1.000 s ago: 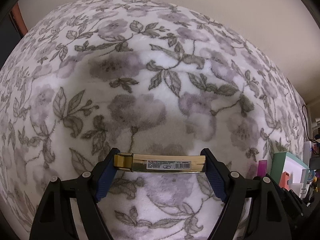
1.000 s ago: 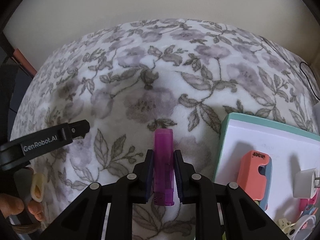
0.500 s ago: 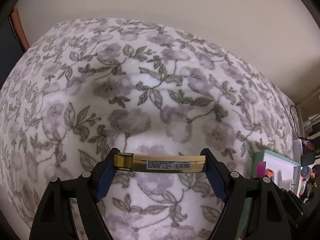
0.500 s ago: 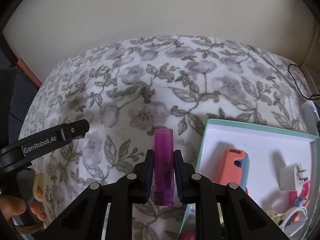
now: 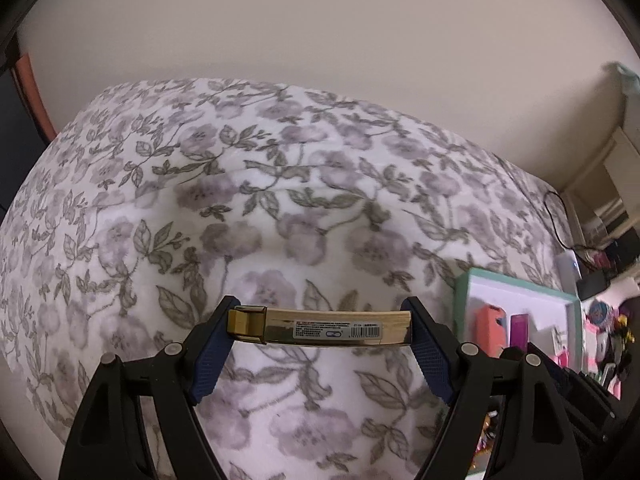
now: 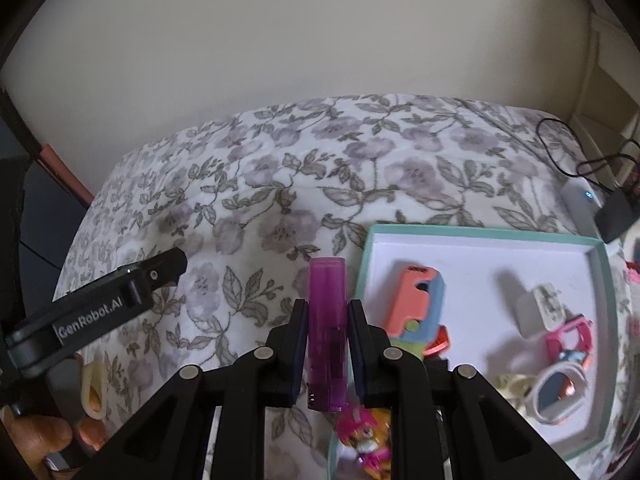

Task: Organize rigid objects
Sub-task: 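Carry the gold harmonica and purple lighter over the tray with both tools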

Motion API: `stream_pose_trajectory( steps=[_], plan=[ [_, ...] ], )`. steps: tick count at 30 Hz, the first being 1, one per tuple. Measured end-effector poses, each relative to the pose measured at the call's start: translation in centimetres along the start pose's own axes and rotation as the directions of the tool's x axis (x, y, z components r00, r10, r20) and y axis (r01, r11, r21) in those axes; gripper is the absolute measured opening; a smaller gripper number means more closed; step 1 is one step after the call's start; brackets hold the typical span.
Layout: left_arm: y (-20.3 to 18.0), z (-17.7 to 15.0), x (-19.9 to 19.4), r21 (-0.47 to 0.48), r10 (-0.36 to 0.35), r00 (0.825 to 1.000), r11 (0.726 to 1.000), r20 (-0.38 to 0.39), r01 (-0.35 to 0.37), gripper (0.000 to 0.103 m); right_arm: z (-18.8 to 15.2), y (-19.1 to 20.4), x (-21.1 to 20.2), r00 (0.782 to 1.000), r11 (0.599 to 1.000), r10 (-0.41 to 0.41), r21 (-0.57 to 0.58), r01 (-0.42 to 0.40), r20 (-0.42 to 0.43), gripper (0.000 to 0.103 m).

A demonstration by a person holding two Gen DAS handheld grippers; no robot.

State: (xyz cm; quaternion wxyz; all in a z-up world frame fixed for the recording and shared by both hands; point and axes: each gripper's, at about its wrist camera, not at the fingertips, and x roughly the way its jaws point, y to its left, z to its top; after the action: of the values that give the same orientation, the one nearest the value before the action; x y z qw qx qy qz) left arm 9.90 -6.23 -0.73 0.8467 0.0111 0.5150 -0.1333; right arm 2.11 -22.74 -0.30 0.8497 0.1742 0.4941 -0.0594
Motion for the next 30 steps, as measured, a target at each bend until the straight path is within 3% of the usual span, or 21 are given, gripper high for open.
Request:
stream_pose_trajectory(
  steps=[14,30],
  plan=[
    [-5.0,-4.2,-2.3,0.096,-0.076,0.997,0.993,0.005,0.075,0.082,-2.7,-4.2,-4.1,0.999,0.995,-0.010,0.096,0.006,0.040,0.021],
    [-11.0,-6.4,-1.6,0.245,-0.122,0.992,0.961,-0.022,0.124,0.082,-3.6,-11.2,-4.0,0.996,0.968,-0.092,0.237,0.089,0.002,0.021]
  ],
)
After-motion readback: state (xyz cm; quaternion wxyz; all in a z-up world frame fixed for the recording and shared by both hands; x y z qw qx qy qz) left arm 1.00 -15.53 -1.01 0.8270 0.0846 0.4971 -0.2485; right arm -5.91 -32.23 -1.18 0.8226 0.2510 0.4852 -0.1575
